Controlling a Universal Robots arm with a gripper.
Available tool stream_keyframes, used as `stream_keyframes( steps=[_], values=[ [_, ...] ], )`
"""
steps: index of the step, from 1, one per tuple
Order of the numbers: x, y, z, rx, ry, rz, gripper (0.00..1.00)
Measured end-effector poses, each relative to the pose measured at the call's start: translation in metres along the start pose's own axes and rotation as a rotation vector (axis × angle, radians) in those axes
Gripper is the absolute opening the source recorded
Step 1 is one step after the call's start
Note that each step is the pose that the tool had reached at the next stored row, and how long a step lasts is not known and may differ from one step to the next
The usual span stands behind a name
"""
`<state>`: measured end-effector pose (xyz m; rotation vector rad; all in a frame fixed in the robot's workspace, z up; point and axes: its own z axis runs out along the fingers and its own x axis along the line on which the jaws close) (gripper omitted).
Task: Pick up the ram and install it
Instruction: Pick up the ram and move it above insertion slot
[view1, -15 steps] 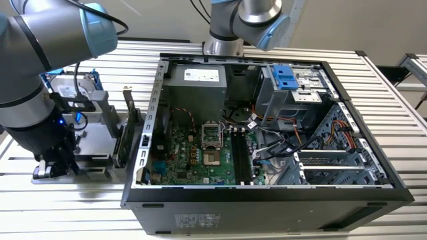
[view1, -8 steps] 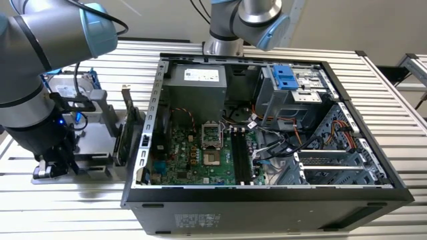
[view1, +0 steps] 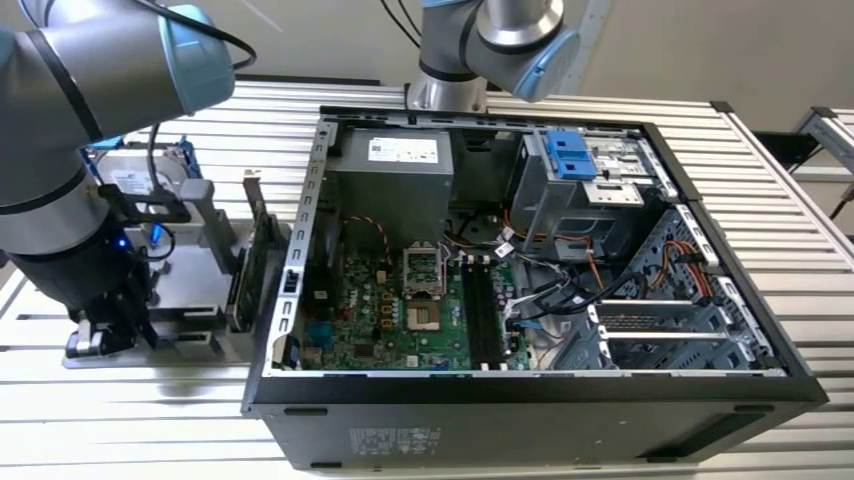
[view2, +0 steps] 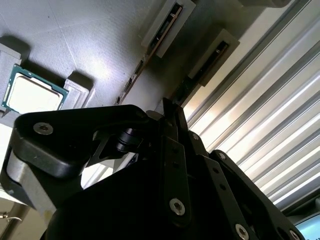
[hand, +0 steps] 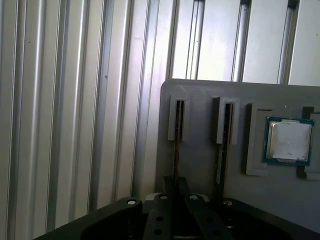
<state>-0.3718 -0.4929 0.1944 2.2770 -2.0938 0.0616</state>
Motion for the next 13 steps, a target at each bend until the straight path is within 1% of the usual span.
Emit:
stream_keyframes(
  steps=[2,13],
  values=[
    [0.0001,0.0000,-0.0018,0.0000,0.0000,0.001,0.00],
    [0.0010,0.0003,-0.0167,-0.0002,0.0000,0.003,0.00]
  ],
)
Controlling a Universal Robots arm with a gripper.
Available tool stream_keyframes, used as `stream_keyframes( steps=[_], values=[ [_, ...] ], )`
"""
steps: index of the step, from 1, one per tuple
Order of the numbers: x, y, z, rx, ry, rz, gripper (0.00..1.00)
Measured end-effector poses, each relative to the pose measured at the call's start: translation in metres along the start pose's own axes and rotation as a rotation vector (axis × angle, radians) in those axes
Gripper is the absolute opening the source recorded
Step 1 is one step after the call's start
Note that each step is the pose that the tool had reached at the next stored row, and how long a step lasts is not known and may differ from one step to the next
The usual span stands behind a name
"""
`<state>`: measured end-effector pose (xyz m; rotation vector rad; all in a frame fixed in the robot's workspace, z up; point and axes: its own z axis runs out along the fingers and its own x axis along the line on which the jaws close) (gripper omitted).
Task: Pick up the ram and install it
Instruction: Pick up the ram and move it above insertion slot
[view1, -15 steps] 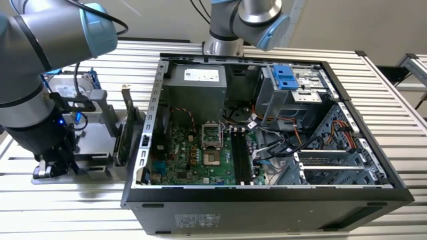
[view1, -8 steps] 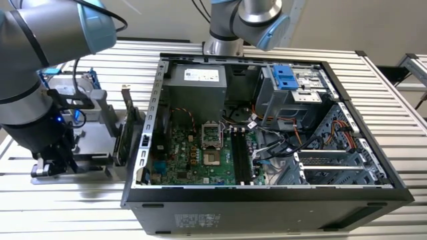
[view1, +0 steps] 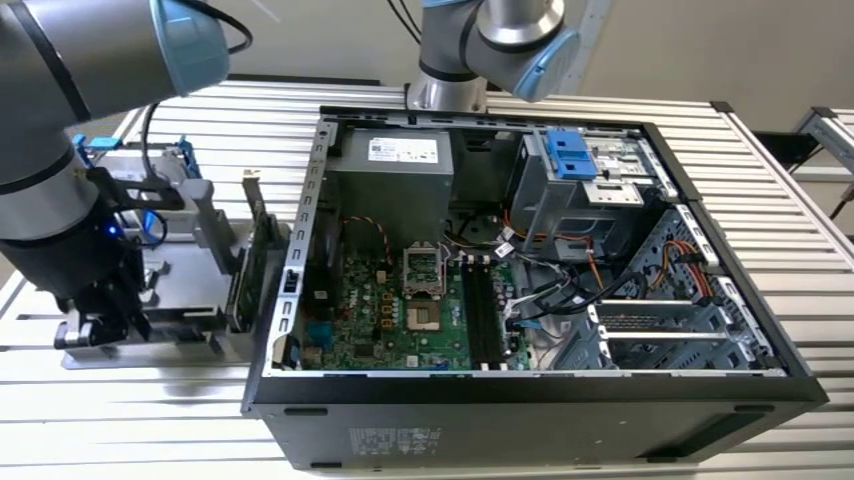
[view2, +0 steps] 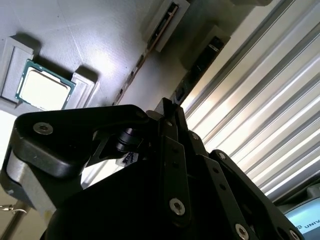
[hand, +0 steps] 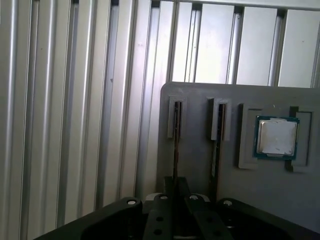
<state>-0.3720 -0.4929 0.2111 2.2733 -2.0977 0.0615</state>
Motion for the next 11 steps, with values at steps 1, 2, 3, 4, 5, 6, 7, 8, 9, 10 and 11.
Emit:
stream_keyframes(
  steps=[1,2,3,4,5,6,7,8,9,10,11],
  values=[
    [0.0000,0.0001,-0.0015,0.0000,0.0000,0.000,0.00],
    [0.0002,0.0002,-0.0030,-0.0001,0.0000,0.000,0.00],
    [0.0002,0.0002,-0.0045,-0.0001,0.0000,0.000,0.00],
    [0.0003,0.0002,-0.0058,-0.0002,0.0001,0.001,0.00],
    [0.0004,0.0003,-0.0071,-0.0003,0.0002,0.001,0.00],
    [0.0005,0.0003,-0.0082,-0.0002,0.0001,0.001,0.00],
    [0.0006,0.0003,-0.0093,-0.0002,0.0001,0.001,0.00],
    [0.0006,0.0003,-0.0103,-0.0002,0.0000,0.001,0.00],
    [0.0007,0.0003,-0.0113,-0.0002,0.0000,0.001,0.00],
    [0.0007,0.0004,-0.0122,-0.0002,0.0000,0.001,0.00],
    [0.0008,0.0004,-0.0130,-0.0001,0.0000,0.002,0.00]
  ],
)
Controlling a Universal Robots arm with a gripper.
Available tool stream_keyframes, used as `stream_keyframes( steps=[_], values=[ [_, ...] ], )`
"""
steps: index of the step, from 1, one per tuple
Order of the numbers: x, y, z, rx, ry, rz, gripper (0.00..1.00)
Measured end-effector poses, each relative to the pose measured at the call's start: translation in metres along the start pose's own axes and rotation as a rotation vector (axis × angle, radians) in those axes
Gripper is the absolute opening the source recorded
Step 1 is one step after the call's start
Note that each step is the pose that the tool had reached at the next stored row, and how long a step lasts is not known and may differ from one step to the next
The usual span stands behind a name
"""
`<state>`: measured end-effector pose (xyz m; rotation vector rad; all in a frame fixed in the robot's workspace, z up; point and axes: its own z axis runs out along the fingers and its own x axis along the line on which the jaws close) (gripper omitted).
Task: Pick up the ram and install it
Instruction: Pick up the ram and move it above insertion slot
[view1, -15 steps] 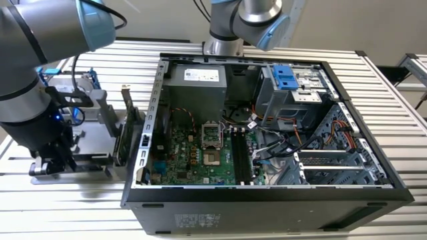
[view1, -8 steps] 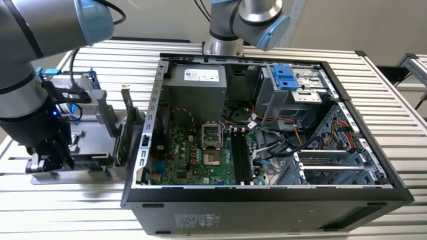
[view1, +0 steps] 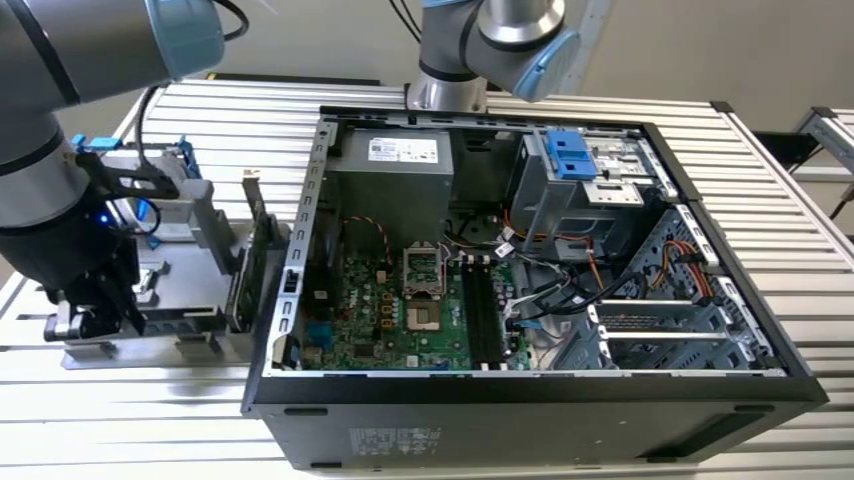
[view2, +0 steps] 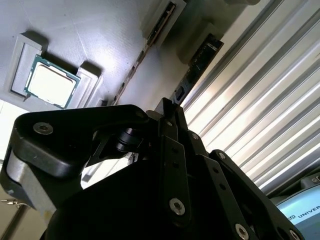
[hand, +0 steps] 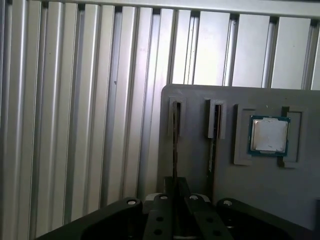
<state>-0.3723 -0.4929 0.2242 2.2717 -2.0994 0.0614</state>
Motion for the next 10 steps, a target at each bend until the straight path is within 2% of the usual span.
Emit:
stream_keyframes(
  steps=[10],
  values=[
    [0.0004,0.0005,-0.0061,-0.0003,0.0001,0.004,0.00]
  ],
)
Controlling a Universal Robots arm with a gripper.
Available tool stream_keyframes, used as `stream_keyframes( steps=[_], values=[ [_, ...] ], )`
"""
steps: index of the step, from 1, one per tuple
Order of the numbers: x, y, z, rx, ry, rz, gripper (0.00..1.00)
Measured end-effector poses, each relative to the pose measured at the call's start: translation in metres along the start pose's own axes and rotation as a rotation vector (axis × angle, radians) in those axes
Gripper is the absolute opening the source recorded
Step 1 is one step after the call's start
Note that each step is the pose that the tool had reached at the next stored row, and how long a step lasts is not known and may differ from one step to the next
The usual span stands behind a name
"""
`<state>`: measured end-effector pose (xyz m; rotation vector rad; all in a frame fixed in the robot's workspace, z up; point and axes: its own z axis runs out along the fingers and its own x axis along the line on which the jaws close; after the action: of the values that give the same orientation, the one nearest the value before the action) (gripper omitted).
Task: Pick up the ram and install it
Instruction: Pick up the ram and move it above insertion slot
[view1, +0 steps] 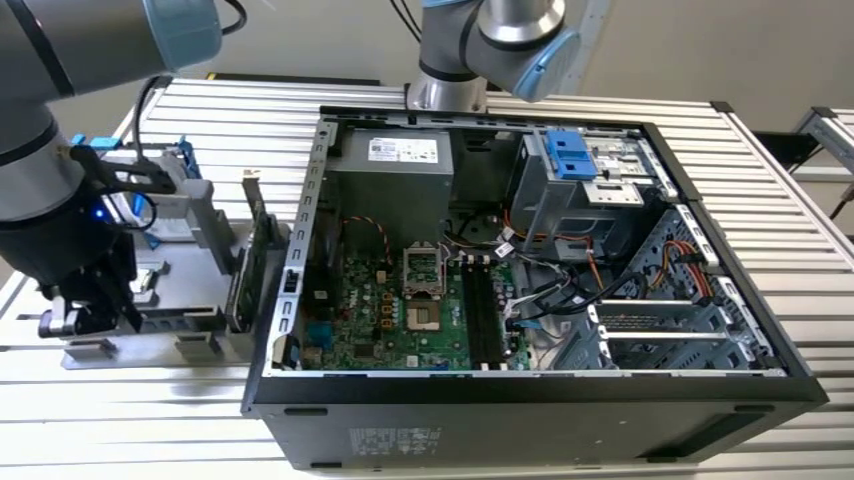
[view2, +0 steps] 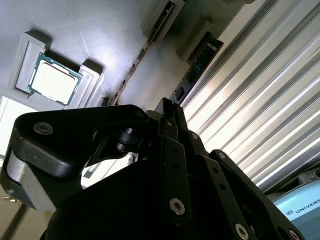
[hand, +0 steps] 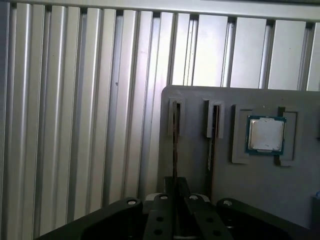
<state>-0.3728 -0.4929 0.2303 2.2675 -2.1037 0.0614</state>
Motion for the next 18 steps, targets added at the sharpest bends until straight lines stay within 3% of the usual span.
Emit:
stream_keyframes(
  steps=[18],
  values=[
    [0.0007,0.0003,-0.0111,-0.0041,-0.0015,0.069,0.00]
  ],
)
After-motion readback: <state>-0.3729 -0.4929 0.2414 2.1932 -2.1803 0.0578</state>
